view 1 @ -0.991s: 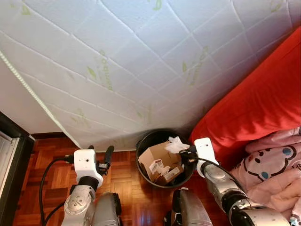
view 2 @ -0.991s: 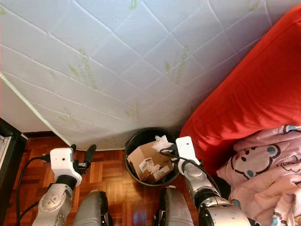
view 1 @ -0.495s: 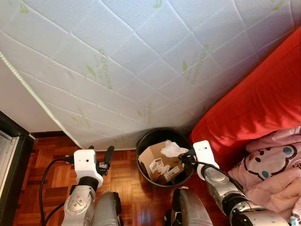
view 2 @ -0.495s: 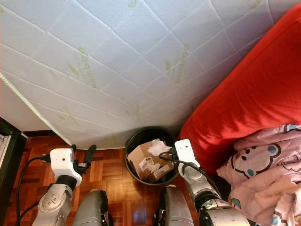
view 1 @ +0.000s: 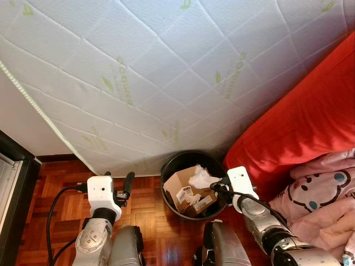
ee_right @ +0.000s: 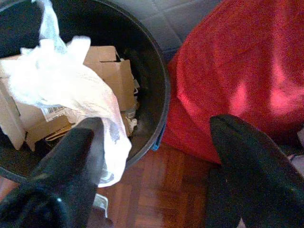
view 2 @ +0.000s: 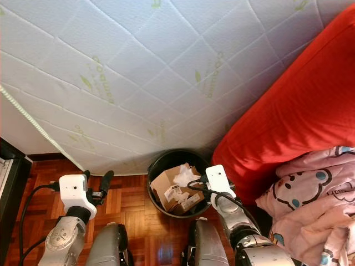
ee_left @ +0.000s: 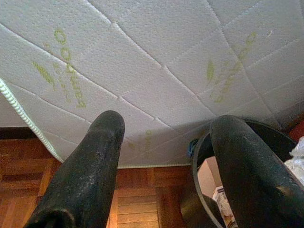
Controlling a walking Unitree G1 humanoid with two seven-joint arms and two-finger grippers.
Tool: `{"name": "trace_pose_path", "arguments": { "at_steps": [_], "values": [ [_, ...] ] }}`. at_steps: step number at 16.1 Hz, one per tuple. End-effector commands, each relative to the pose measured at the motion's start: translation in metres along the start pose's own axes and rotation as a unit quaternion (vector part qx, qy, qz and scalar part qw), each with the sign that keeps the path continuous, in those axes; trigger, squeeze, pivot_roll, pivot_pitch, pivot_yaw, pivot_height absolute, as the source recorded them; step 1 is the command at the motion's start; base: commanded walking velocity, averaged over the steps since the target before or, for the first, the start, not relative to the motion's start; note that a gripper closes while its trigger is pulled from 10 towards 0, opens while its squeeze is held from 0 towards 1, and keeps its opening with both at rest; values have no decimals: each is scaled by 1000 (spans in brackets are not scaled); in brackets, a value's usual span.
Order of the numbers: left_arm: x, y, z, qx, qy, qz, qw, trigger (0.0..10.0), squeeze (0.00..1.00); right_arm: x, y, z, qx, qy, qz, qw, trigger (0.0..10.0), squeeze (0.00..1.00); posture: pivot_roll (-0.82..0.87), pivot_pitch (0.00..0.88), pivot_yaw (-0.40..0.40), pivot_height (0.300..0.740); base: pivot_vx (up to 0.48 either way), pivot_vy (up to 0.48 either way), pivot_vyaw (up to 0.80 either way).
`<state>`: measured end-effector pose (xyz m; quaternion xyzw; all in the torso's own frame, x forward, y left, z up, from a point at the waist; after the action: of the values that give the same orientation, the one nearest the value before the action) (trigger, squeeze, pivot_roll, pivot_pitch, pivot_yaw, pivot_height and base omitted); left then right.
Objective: Clean up the room
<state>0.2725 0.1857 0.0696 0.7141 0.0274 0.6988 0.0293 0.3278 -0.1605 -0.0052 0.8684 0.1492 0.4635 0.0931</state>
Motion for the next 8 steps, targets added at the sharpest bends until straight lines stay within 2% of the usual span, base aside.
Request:
{"name": "trace_pose_path", "arguments": {
  "at_steps": [1, 2, 4, 5, 7, 8],
  "values": [
    [-3, 0, -3, 0, -10, -1, 1000, 10000, 0, -16, 1, -2, 0, -27, -1, 1000, 10000, 1000, 17, 247, -68, 628, 0, 0, 0],
    [-3, 0, -3, 0, -10, -1, 1000, 10000, 0, -16, 0, -3, 4, -27, 0, 1000, 10000, 1000, 17, 247, -68, 628, 0, 0, 0],
    [-2, -1, -3, 1, -10, -1, 1000, 10000, 0, -21, -2, -3, 11, -39, 55, 998, 10000, 1000, 16, 252, -65, 628, 0, 0, 0],
    [-2, -1, -3, 1, -11, 0, 1000, 10000, 0, -23, -3, -3, 14, -46, 63, 997, 10000, 1000, 16, 252, -64, 628, 0, 0, 0],
    [-2, -1, -4, 0, -11, 0, 1000, 10000, 0, -26, -5, -4, 21, -53, 51, 997, 10000, 1000, 16, 253, -63, 628, 0, 0, 0],
    [-2, -1, -3, 0, -11, 0, 1000, 10000, 0, -31, -8, -5, 30, -64, 29, 997, 10000, 1000, 17, 254, -63, 628, 0, 0, 0]
  ]
}}
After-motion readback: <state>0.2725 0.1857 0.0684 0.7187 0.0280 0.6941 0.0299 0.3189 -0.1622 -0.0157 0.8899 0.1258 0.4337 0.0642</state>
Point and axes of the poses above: a point about 5 cm out from each wrist's last joint towards the gripper, its own z axis pointing out of the wrist towards the gripper, its own x axis along the axis of the wrist's last joint, y = z × x, the point moved 2 cm from there along z, pointing out of the wrist towards the gripper, and after that the axes turned 3 degrees about -z, right-handed, at the moved point
